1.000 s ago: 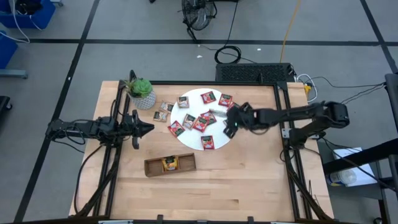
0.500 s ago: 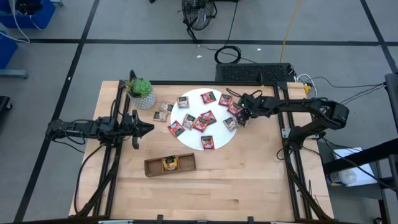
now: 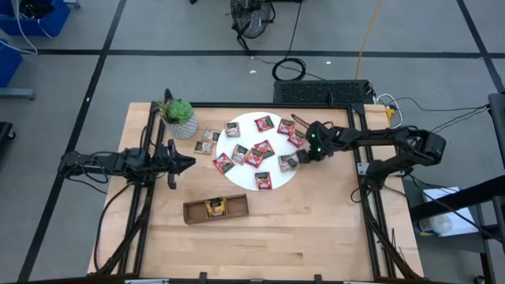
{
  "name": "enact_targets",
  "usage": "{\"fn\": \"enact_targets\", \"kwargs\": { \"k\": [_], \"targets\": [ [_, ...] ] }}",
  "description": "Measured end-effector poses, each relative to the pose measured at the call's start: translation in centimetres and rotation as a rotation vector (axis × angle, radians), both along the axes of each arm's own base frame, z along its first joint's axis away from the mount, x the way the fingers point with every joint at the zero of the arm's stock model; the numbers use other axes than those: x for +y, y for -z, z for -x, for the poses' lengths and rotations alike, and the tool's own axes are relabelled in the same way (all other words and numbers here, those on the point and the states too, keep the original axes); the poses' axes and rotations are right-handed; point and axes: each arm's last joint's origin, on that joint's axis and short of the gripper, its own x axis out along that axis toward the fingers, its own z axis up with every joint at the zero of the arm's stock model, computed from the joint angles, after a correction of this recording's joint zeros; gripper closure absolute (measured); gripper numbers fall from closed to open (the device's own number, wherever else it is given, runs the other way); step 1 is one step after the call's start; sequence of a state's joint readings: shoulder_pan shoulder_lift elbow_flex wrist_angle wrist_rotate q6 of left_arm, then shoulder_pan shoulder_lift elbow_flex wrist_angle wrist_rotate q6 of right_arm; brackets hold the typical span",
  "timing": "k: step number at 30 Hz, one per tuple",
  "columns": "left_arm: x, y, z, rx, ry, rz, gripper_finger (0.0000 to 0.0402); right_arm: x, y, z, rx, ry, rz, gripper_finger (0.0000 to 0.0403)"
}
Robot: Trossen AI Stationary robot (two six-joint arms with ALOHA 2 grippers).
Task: Pick & Place Tea
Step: Put the brown tea bag into the right section of the wooden organizer
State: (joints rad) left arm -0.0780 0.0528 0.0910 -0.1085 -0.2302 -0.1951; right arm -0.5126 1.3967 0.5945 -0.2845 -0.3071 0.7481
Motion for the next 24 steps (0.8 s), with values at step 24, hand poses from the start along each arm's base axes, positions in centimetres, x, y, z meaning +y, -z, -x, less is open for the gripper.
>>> {"fn": "enact_targets", "kwargs": {
  "k": [24],
  "targets": [
    [0.0, -0.1, 0.0, -0.005, 0.001, 0.001, 0.0355, 7.2, -6.0, -6.1, 0.046, -0.841, 0.768, 0.0182]
  ]
}}
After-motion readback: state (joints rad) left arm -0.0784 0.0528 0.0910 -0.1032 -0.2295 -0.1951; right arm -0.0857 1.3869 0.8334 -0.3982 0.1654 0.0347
